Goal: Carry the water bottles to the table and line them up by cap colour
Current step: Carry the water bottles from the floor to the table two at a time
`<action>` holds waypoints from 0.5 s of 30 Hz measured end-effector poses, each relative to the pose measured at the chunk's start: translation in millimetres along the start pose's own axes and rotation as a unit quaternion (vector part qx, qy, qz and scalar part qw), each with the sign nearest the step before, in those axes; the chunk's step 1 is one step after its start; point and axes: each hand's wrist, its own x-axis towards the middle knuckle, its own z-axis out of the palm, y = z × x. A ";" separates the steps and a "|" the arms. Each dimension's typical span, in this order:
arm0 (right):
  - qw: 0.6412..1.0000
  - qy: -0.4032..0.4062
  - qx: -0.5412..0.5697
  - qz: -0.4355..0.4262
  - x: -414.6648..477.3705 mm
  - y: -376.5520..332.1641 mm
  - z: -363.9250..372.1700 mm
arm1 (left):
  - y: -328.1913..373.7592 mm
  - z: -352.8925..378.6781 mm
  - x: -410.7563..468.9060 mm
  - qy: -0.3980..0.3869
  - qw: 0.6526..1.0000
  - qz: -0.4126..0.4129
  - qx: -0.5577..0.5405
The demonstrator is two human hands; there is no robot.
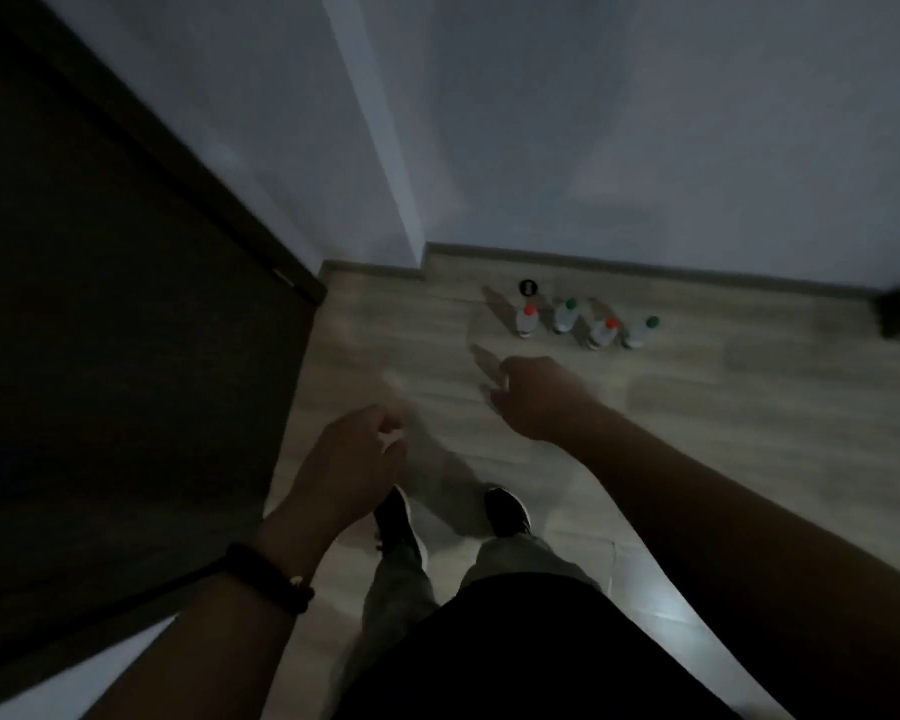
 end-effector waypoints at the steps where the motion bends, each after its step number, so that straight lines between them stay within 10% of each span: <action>1: 1.000 0.010 0.010 0.021 -0.1 4.2 1.8 | -1.0 1.0 12.7 -0.007 1.000 0.017 0.002; 15: 0.955 0.041 0.130 0.265 -5.6 51.0 124.2 | -51.8 78.5 125.8 -0.155 0.975 0.149 0.061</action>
